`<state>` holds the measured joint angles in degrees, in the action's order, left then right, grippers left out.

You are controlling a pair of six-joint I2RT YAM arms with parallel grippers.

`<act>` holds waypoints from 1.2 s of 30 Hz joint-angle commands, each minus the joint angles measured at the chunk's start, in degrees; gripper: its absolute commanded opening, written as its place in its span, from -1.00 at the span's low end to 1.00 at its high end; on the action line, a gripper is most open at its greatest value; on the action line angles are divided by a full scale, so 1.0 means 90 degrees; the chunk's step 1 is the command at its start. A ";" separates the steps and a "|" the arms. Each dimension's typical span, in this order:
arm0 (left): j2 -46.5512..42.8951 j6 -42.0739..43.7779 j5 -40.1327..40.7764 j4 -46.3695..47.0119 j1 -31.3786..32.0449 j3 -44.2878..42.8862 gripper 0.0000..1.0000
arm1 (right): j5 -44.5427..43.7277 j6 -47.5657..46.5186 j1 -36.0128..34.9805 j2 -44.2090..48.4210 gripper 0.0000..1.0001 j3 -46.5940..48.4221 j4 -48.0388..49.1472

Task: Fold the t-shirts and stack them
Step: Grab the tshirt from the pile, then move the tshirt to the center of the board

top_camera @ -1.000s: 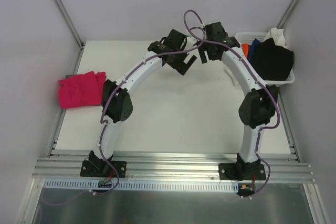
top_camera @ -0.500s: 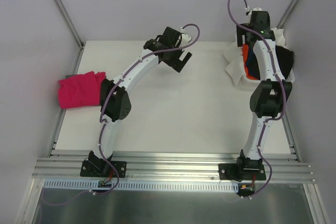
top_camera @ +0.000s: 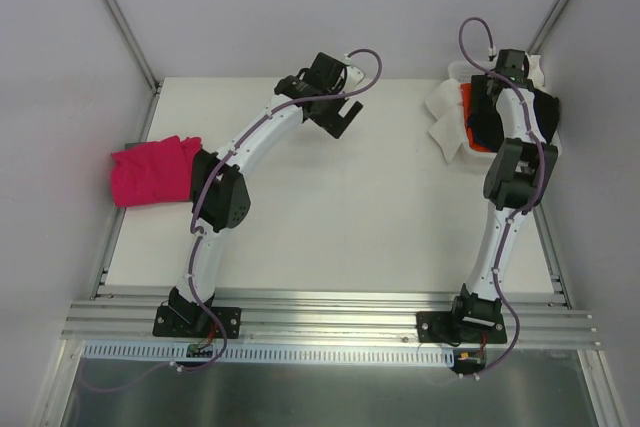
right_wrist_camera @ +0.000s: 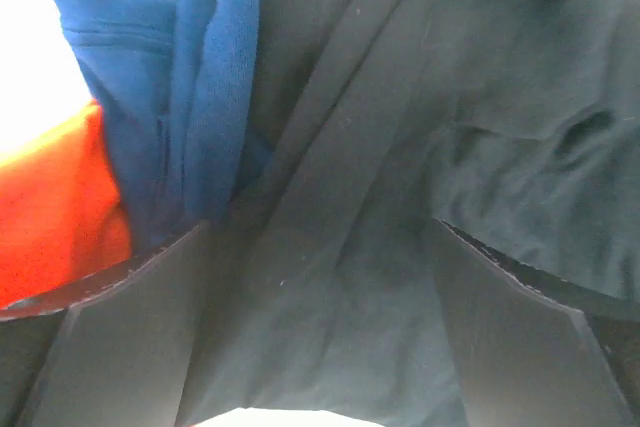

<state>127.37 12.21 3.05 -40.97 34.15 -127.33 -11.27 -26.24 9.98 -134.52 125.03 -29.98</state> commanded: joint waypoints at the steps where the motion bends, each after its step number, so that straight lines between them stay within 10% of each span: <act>1: -0.0148 0.0177 0.0257 0.0021 0.0063 -0.0042 0.98 | 0.0217 0.0132 0.0131 -0.0043 0.79 0.0024 -0.0038; 4: -0.0158 0.0235 0.0306 0.0021 0.0063 -0.0003 0.98 | 0.0217 0.0239 0.0248 -0.0073 0.27 -0.0132 -0.0029; 5: -0.0158 0.0245 0.0344 0.0031 0.0063 0.0016 0.98 | 0.0255 0.0259 0.0258 -0.0044 0.00 -0.0152 -0.0029; 6: -0.0149 0.0274 0.0364 0.0021 0.0063 0.0017 0.99 | 0.0294 0.0279 0.0259 0.0005 -0.69 -0.0201 -0.0019; 8: -0.0139 0.0323 0.0413 0.0040 0.0063 0.0026 0.98 | 0.0285 0.0376 0.0239 0.0238 -0.99 -0.0230 0.0020; 24: -0.1231 -0.0349 0.0463 0.0011 -0.0726 0.1257 0.99 | 0.1425 0.0435 -0.1866 0.3743 -0.99 -0.0982 -0.0438; 36: -0.2111 -0.0683 0.0734 0.0021 -0.1870 0.1560 0.98 | 0.1957 0.1646 -0.3599 0.4125 -0.86 -0.0521 -0.1279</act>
<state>110.96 7.05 7.86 -40.88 18.31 -113.23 7.11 -15.49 -23.18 -100.20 122.89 -38.96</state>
